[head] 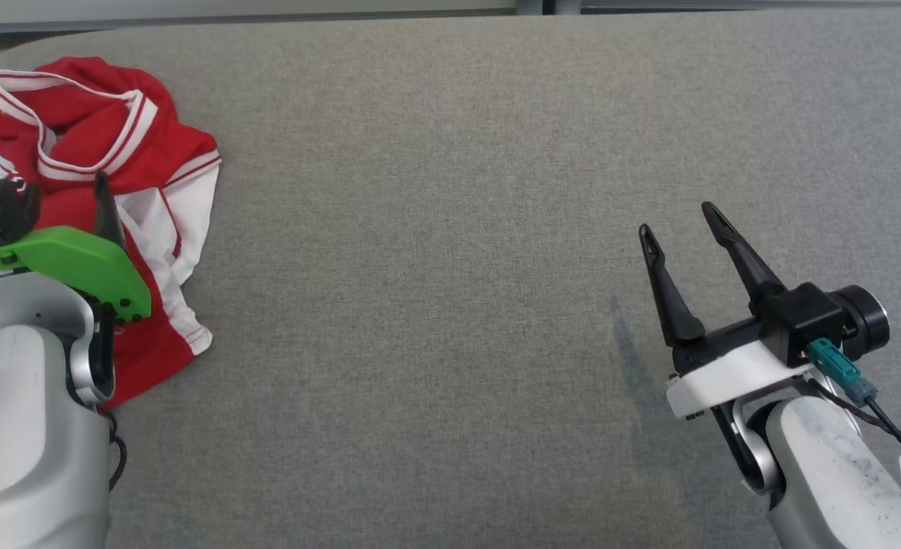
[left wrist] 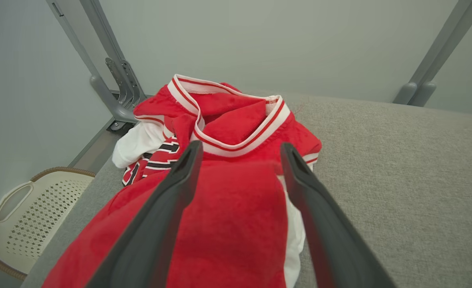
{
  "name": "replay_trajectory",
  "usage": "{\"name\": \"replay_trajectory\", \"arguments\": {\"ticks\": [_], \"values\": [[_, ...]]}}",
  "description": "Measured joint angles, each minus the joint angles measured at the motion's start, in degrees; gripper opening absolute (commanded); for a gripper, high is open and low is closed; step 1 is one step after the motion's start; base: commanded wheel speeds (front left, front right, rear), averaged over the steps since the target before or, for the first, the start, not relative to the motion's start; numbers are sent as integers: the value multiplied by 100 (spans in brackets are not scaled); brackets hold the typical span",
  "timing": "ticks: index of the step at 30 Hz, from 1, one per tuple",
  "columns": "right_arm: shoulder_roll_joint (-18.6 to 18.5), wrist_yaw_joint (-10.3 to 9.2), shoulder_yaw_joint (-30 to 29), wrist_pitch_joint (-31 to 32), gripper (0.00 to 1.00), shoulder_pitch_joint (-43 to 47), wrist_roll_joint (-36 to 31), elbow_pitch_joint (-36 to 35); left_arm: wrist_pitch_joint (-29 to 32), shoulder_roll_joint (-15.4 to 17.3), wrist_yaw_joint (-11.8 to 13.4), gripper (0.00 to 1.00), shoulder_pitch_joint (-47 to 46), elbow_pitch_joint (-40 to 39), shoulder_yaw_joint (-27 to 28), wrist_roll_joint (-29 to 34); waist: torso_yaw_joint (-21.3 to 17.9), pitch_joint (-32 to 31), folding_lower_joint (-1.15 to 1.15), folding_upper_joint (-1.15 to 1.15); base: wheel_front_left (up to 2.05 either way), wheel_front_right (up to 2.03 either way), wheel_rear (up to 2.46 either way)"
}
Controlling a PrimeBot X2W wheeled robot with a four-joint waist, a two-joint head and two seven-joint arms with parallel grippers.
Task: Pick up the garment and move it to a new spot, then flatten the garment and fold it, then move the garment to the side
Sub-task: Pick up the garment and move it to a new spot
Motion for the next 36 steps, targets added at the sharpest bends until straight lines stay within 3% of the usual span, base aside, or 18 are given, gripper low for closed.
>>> {"name": "replay_trajectory", "arguments": {"ticks": [10, 22, 23, 24, 25, 36], "values": [[-14, -1, -91, -1, 100, -166, 0, -37, -12, 0, 16, 100, -412, 662, -123, 105, -178, 568, 0, 0, 0, 0, 0], [40, 0, -69, -26, 100, -249, 5, 49, -21, 25, 90, 100, -578, 1367, -138, 324, -59, 650, 0, 0, 0, 0, 0], [55, 1, -62, -26, 100, -263, 5, 51, -1, 24, 91, 65, -578, 1413, -141, 325, -51, 648, 0, 0, 0, 0, 0], [62, 1, -56, -26, 100, -266, 5, 59, -2, 25, 91, 8, -581, 1446, -141, 325, -45, 645, 0, 0, 0, 0, 0], [62, 3, -54, -26, 100, -266, 7, 79, -2, 25, 91, 0, -587, 1489, -141, 327, -41, 641, 0, 0, 0, 0, 0], [98, 7, -67, -59, 100, -280, 64, 311, -423, -54, 76, 0, -677, 1703, -279, 331, -14, 435, 0, 0, 0, 0, 0]]}}
